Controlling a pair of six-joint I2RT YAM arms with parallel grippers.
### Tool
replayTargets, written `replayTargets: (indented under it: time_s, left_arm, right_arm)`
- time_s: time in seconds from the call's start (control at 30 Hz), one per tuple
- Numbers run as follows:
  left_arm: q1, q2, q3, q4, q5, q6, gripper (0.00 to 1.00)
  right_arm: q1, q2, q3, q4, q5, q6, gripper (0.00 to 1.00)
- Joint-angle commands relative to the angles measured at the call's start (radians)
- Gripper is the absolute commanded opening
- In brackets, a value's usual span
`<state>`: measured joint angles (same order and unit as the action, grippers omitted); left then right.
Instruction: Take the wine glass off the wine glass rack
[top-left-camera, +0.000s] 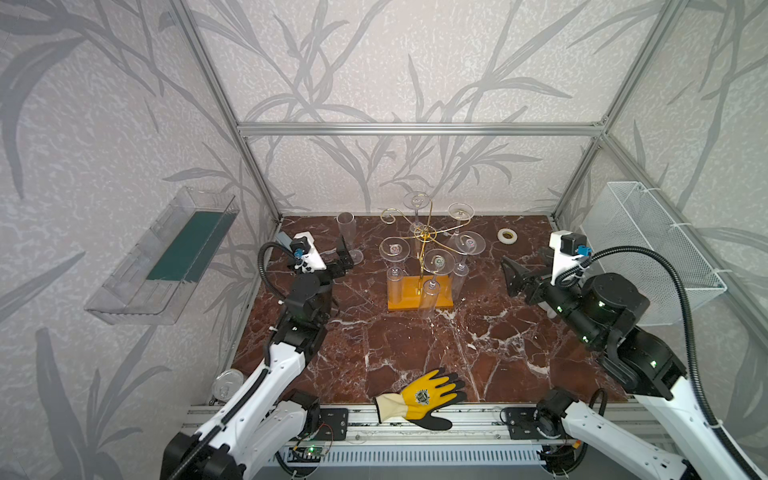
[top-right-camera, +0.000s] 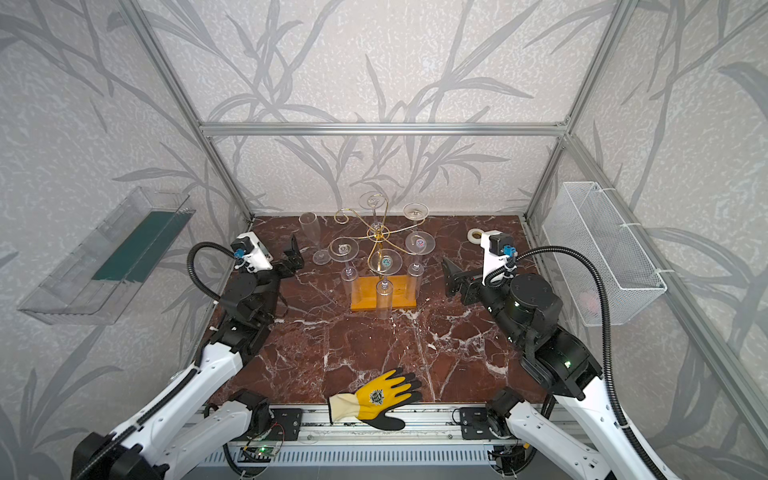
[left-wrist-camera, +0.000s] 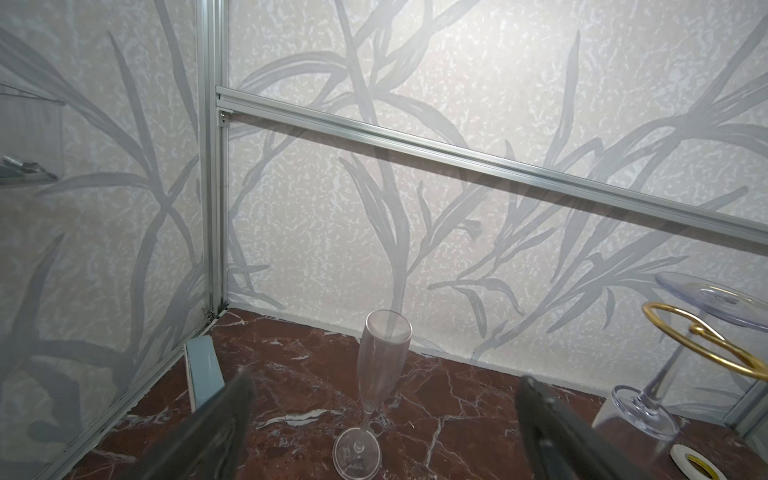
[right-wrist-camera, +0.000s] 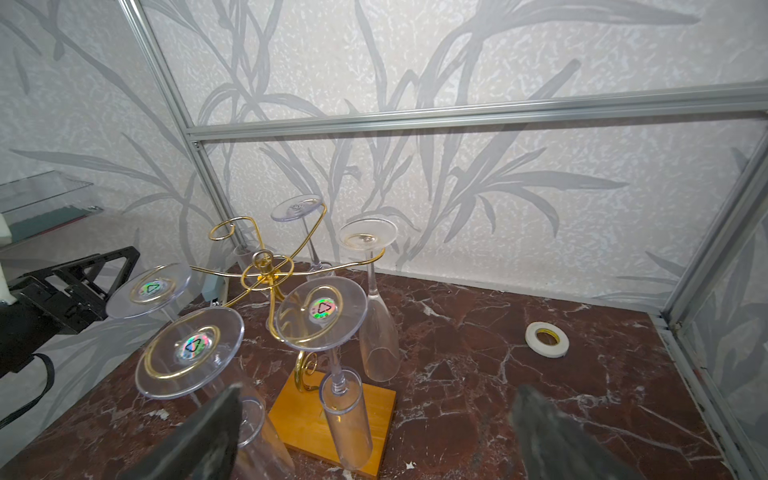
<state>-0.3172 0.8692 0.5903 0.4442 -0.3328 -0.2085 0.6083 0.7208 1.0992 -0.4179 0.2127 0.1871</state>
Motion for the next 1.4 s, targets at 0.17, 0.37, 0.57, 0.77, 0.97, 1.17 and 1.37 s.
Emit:
replayTargets:
  time_s: [0.17,0.37,0.57,0.77,0.97,1.17,1.37]
  left_arm:
    - [0.0,-0.104,0.145,-0.437,0.205,-0.171,0.99]
    - [0.0,-0.103,0.243,-0.547,0.41,-0.283,0.99]
    - [-0.003,-0.107,0.263,-0.549,0.579,-0.517,0.9]
    - [-0.028,-0.106,0.245,-0.484,0.665,-0.793,0.83]
    - [-0.107,-0.065,0.241,-0.379,0.665,-0.961,0.8]
    - [-0.155,-0.007,0.281,-0.408,0.653,-1.021,0.71]
    - [-0.178,0.033,0.292,-0.384,0.652,-1.049,0.55]
  right_arm:
    - [-0.005,0.038,0.046,-0.081,-0.15,0.072,0.99]
    - [-0.004,0.066,0.052,-0.085,-0.196,0.102,0.99]
    - [-0.004,0.074,0.058,-0.086,-0.226,0.117,0.99]
    - [-0.005,0.07,0.05,-0.085,-0.219,0.104,0.99]
    - [-0.005,0.072,0.049,-0.081,-0.221,0.101,0.99]
    - [-0.005,0.064,0.047,-0.081,-0.217,0.098,0.99]
    - [-0.005,0.053,0.04,-0.085,-0.213,0.099,0.99]
